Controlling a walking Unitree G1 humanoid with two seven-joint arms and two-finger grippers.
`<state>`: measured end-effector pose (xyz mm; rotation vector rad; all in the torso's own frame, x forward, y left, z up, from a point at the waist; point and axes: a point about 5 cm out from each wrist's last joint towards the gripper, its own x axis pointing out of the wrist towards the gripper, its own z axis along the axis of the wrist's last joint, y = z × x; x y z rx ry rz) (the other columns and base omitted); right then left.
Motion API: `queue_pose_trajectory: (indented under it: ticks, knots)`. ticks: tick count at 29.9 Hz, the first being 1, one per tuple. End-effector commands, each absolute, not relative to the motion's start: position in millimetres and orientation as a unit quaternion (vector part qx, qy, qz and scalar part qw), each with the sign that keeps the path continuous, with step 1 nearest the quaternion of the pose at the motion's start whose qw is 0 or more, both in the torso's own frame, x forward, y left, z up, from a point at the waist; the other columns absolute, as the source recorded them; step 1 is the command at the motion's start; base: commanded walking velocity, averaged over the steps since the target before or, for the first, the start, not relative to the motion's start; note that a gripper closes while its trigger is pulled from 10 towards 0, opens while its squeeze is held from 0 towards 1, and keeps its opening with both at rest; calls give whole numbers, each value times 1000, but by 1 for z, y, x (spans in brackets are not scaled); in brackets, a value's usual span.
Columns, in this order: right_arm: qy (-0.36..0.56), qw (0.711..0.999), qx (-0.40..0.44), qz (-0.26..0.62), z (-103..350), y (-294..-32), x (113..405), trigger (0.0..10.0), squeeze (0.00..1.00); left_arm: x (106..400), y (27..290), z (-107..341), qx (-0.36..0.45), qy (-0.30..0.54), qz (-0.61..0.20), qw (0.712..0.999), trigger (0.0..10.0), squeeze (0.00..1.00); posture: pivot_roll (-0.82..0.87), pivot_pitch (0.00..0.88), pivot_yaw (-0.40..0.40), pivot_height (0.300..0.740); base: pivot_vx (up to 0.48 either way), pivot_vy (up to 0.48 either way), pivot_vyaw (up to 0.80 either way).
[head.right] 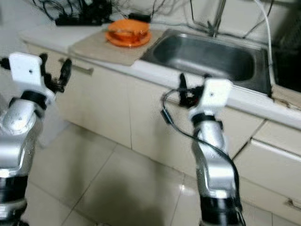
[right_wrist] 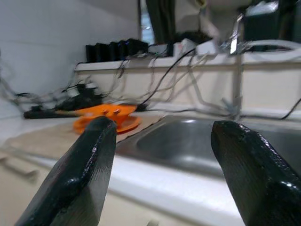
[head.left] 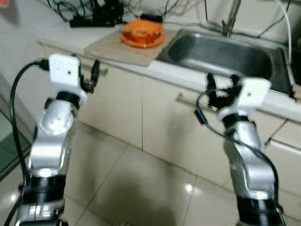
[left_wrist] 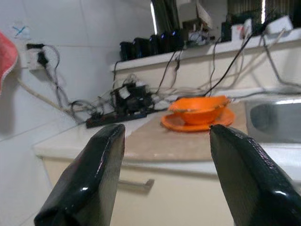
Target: Kitchen organization
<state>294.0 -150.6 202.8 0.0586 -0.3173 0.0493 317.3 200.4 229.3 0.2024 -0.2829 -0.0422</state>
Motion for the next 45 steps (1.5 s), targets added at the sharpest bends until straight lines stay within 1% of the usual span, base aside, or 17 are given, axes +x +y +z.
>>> queue_pose_trajectory:
  ticks: [1, 7, 11, 16, 19, 21, 23, 34, 45]
  knots:
    - [-170, 985, 7, -5, 209, -163, 293, 10000, 0, 321, 191, 233, 94, -146, -39, 984, 10000, 0, 36, 0, 3, 740, 345, 0, 0]
    - [-167, 986, 8, -18, 211, -168, 293, 10000, 0, 324, 188, 234, 79, -144, -45, 985, 10000, 0, 30, 0, 4, 740, 345, 0, 0]
    - [-164, 986, 10, -18, 212, -169, 293, 10000, 0, 325, 185, 232, 77, -137, -46, 986, 10000, 0, 22, 0, 3, 740, 345, 0, -800]
    - [-152, 988, 11, -18, 206, -169, 293, 10000, 0, 325, 185, 228, 78, -131, -43, 987, 10000, 0, 27, 0, -6, 740, 350, 0, 0]
    - [-146, 989, 12, -19, 203, -169, 294, 10000, 0, 325, 187, 223, 77, -124, -41, 988, 10000, 0, 31, 0, -10, 740, 352, 0, 0]
    - [-137, 990, 15, -15, 198, -167, 294, 10000, 0, 322, 193, 207, 86, -102, -29, 991, 10000, 0, 33, 0, -15, 740, 351, 0, 0]
    - [-133, 991, 17, -13, 196, -167, 293, 10000, 0, 319, 195, 200, 87, -92, -22, 992, 10000, 0, 35, 0, -19, 740, 351, 0, 0]
    - [-124, 992, 25, -2, 190, -162, 294, 10000, 0, 319, 194, 216, 88, -115, -25, 989, 10000, 0, 41, 0, -23, 740, 352, 0, 0]
    - [-143, 989, 30, -7, 196, -163, 292, 10000, 0, 320, 189, 227, 94, -136, -38, 986, 10000, 0, 34, 0, -10, 740, 351, 0, 0]
